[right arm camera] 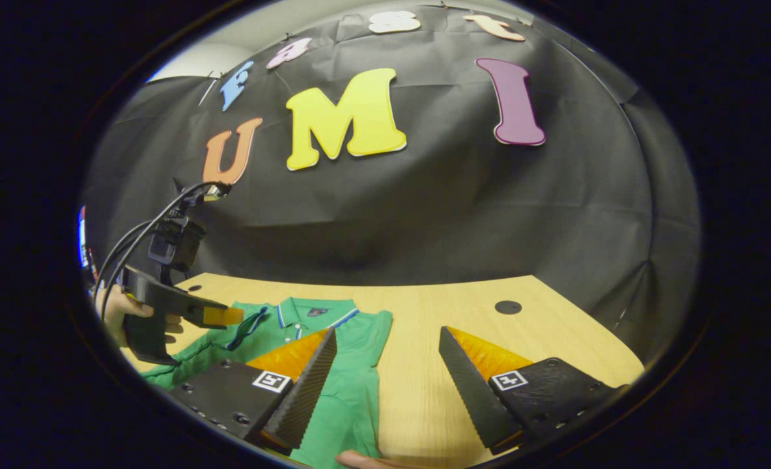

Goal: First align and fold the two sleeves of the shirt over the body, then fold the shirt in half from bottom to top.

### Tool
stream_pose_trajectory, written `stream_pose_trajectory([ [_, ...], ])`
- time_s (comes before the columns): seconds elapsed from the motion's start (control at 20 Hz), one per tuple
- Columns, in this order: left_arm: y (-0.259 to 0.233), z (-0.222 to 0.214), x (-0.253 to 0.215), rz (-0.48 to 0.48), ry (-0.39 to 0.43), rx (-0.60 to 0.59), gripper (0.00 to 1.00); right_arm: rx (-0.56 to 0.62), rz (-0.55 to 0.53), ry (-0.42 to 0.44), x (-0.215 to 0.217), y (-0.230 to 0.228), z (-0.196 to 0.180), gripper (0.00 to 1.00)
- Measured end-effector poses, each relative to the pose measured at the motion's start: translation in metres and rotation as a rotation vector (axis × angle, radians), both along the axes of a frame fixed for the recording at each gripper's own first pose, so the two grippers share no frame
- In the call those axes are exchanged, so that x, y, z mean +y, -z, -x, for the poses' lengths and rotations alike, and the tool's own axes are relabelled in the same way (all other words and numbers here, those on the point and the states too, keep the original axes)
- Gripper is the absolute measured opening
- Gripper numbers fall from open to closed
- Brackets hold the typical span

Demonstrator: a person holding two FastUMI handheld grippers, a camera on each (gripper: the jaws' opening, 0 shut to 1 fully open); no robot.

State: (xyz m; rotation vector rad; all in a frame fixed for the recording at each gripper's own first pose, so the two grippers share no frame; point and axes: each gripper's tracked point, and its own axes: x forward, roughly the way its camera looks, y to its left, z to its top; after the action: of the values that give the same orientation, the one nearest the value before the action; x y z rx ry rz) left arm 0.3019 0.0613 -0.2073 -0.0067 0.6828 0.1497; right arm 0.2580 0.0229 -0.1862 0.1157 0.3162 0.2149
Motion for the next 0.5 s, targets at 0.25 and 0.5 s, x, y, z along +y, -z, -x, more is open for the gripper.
stream_pose_trajectory([
  [0.25, -0.027, 0.015, -0.002, 0.054, -0.025, -0.075, 0.96, -0.020, 0.010, -0.003, 0.001, -0.009, 0.004, 0.96],
  [0.5, -0.061, 0.064, 0.004, 0.188, -0.036, -0.180, 1.00, -0.044, 0.057, 0.001, 0.005, -0.016, 0.011, 0.96],
])
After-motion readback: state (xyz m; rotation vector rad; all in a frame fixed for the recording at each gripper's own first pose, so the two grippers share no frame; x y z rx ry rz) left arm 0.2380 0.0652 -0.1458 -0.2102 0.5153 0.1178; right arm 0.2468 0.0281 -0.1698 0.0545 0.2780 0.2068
